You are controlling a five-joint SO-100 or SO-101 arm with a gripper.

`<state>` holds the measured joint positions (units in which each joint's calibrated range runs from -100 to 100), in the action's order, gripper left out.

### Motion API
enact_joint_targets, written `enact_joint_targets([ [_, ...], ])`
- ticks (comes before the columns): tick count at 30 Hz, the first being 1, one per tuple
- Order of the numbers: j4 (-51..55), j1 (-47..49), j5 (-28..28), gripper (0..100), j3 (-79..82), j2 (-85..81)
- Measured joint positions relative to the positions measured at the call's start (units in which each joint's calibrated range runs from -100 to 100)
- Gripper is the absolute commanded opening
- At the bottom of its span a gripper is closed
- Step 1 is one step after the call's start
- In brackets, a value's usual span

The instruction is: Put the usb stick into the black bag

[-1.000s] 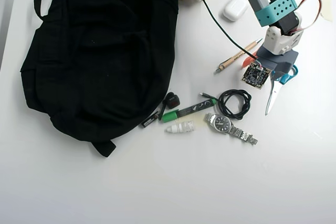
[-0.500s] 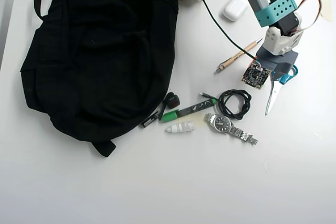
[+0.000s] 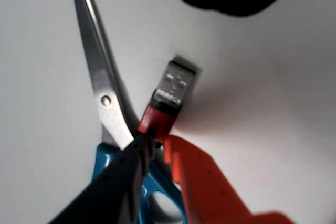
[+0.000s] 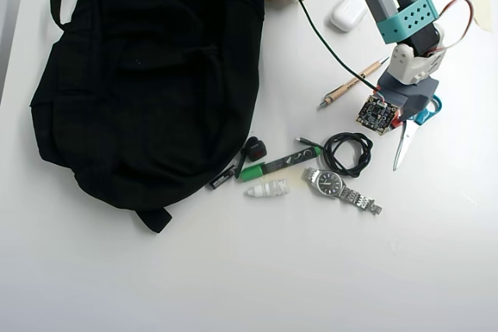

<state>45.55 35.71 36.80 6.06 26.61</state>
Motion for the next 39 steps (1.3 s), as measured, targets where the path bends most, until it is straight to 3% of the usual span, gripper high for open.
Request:
enact_joint_targets([
  [16,1.62,0.51,0.00,2,-0.43,-0.42],
  [31,27.52,0.51,0.05,2,-18.43,-0.08],
  [39,26.76,0.51,0.05,10,-20.73,0.17],
])
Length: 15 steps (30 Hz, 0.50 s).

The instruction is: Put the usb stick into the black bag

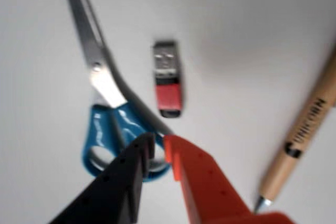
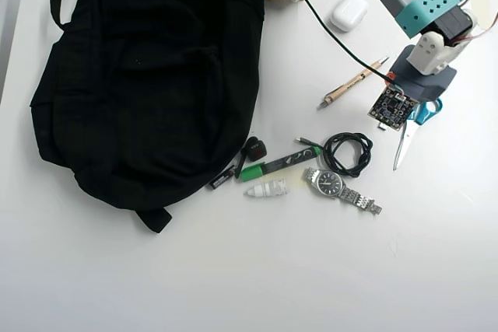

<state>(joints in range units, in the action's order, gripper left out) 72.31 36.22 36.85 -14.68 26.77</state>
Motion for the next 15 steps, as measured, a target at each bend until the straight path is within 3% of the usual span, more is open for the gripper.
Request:
enact_joint_targets([
  [3,-2.13,-0.44,-0.44,14,0.00,0.00],
  [15,-4.18,-1.32,-6.11,14,-0.09,0.25],
])
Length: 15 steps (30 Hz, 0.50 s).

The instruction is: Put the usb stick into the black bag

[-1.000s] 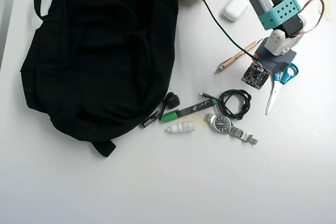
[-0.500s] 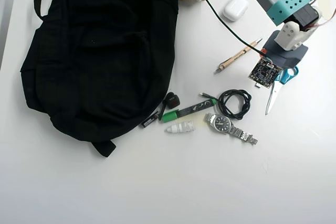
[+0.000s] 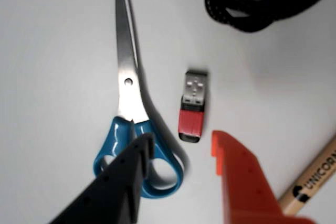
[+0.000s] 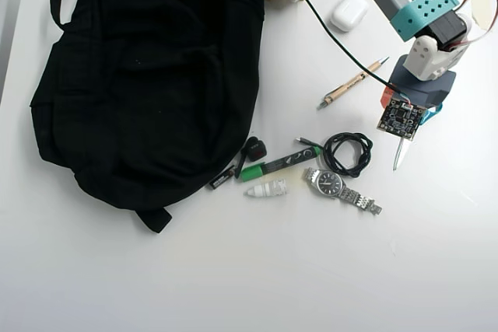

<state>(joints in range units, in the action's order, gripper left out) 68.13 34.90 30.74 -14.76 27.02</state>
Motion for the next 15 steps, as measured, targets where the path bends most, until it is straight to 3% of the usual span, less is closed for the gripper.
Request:
enact_joint_targets([
  [15,-5.03,0.00,-0.59,15,-0.09,8.01],
])
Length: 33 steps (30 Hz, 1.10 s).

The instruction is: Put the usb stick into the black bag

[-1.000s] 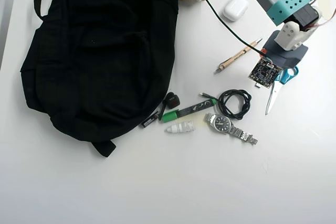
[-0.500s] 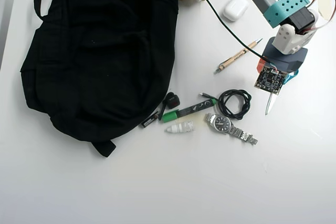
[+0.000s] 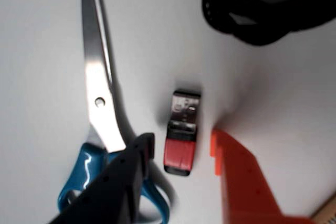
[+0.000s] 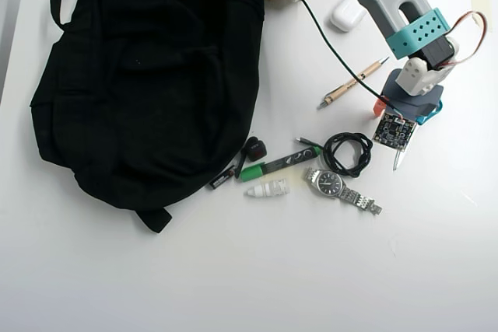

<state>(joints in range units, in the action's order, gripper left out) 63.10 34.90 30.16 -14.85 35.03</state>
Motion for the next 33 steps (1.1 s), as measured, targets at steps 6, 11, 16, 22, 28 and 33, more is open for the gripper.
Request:
enact_joint_targets([
  [6,-0.34,0.00,0.00,14,-0.09,0.17],
  [11,-0.51,0.59,0.00,14,-0.34,0.83],
  [16,-0.51,0.59,0.00,14,-0.43,1.00],
  [22,-0.51,1.17,0.10,13,-0.43,1.00],
  [28,-0.51,1.47,0.24,2,-0.94,2.09],
  [33,-0.51,1.54,0.24,2,-0.94,2.17],
])
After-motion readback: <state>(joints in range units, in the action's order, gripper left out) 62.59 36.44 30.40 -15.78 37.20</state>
